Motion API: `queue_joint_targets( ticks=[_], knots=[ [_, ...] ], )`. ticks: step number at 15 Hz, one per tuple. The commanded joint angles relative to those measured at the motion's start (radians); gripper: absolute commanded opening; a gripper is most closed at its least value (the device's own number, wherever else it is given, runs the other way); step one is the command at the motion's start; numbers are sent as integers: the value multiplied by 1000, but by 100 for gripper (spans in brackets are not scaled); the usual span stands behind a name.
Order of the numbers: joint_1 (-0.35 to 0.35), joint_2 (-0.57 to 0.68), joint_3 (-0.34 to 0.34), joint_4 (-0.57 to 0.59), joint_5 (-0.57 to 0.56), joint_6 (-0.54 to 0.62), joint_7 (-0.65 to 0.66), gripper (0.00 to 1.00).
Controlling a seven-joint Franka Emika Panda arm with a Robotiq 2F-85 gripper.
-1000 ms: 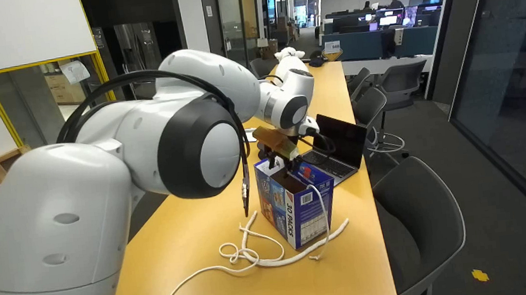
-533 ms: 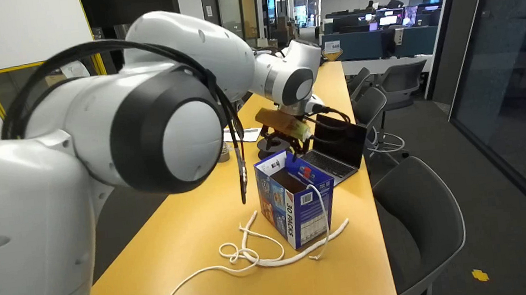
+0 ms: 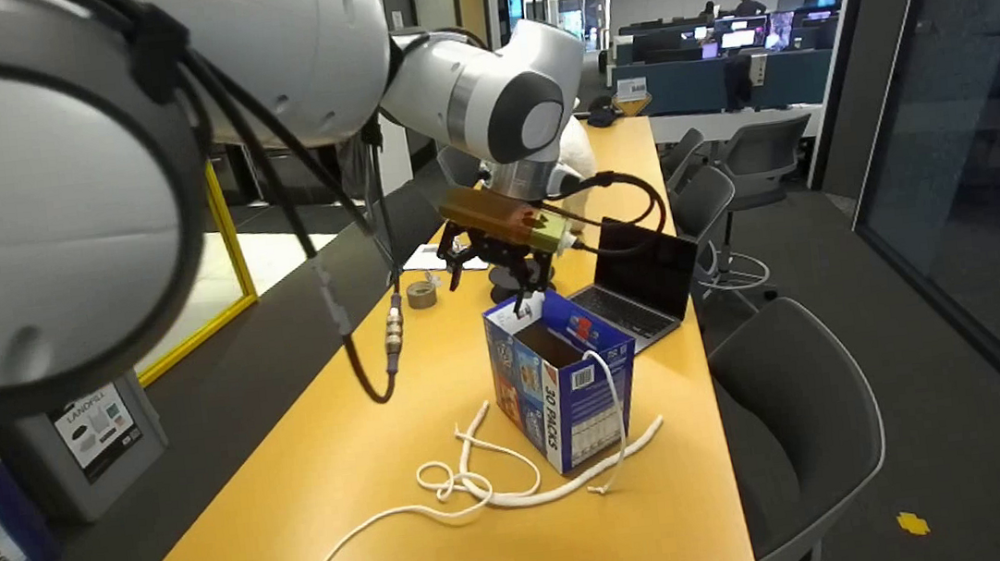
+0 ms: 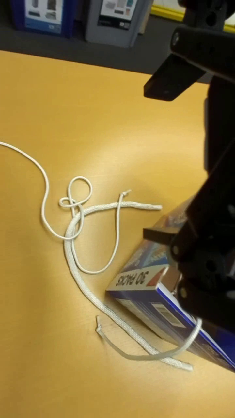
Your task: Put one rope in the box, the move the box to the right, the put the remaining ropes in the box
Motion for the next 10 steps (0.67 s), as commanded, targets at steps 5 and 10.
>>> queue_joint_targets(
  ticks=[5, 10],
  knots=[
    [140, -152, 24, -337, 15, 123, -131, 100],
    [246, -41, 97, -416, -7, 413, -109, 100]
  ],
)
